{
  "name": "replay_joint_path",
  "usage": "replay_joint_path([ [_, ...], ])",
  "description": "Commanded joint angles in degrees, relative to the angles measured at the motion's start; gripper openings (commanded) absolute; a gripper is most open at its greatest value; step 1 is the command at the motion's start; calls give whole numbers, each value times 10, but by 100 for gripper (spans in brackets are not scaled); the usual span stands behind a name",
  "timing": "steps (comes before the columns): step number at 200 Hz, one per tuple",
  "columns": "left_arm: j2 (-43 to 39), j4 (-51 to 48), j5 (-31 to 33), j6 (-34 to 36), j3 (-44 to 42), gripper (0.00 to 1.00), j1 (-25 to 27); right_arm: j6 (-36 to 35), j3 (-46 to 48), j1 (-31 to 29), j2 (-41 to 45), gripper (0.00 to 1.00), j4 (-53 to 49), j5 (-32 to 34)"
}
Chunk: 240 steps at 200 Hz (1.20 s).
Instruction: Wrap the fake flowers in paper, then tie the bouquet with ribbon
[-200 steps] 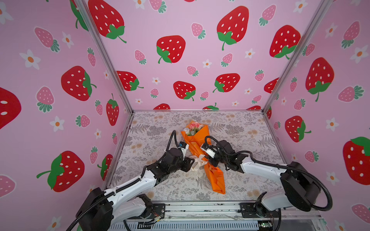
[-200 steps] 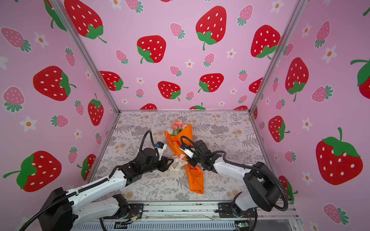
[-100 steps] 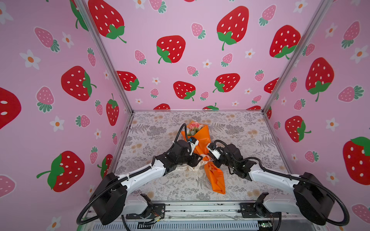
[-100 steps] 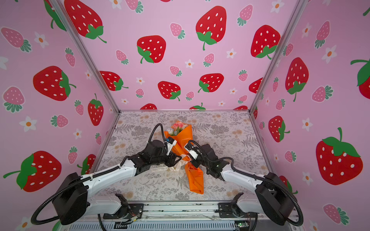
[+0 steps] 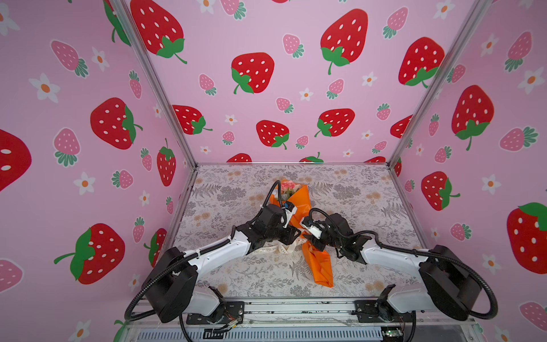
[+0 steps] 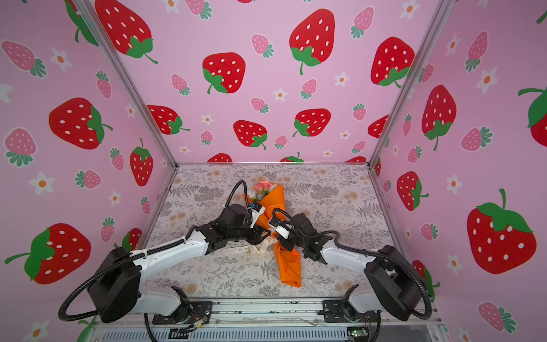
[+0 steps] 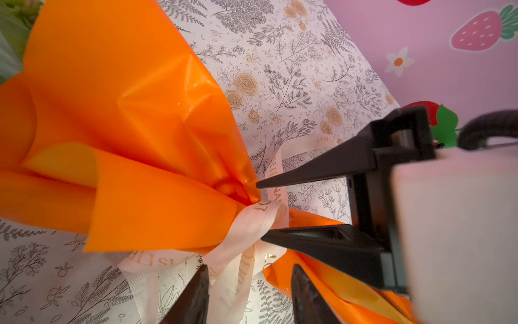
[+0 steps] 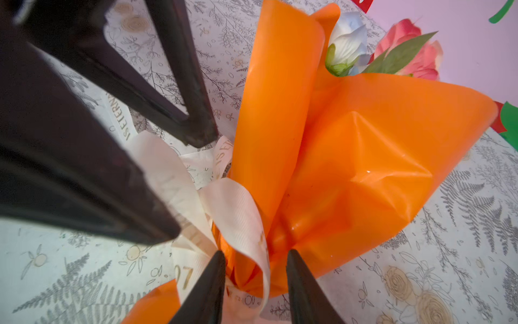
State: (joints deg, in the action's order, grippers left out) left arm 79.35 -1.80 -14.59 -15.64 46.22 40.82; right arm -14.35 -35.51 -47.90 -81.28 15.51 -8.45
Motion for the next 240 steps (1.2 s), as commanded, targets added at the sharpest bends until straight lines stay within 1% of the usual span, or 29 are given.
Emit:
replay_joint_path([
  [1,-17,-3,7,-4,-9,49,-9,-41,-33,1,-20,40,-14,0],
  [20,-17,-8,6,-1,-8,49,-14,-27,-39,1,-20,39,-2,-4],
  [27,-17,-8,6,-1,-8,49,-15,-21,-37,1,-16,38,5,-7],
  [55,-9,-8,-4,5,-1,50,-18,1,-15,1,7,20,40,-8],
  [61,-6,-9,-7,8,2,50,-18,6,-10,1,13,18,44,-10],
  [99,15,-4,-25,14,20,51,-18,52,33,3,54,15,97,-1],
  [117,24,4,-38,19,27,51,-18,66,55,5,70,14,125,-9],
  [128,31,5,-44,24,33,52,-18,75,67,7,79,10,140,-13],
  [150,49,0,-46,34,46,53,-18,92,82,13,89,7,158,-5],
  [182,70,-1,-30,39,53,53,-19,104,91,23,95,6,159,-19],
  [201,80,-3,-26,41,55,54,-18,93,90,25,96,10,145,-25],
  [217,92,-5,-31,47,60,54,-18,86,85,27,94,12,123,-20],
  [240,112,-16,-38,56,74,54,-16,111,77,39,98,17,89,-6],
])
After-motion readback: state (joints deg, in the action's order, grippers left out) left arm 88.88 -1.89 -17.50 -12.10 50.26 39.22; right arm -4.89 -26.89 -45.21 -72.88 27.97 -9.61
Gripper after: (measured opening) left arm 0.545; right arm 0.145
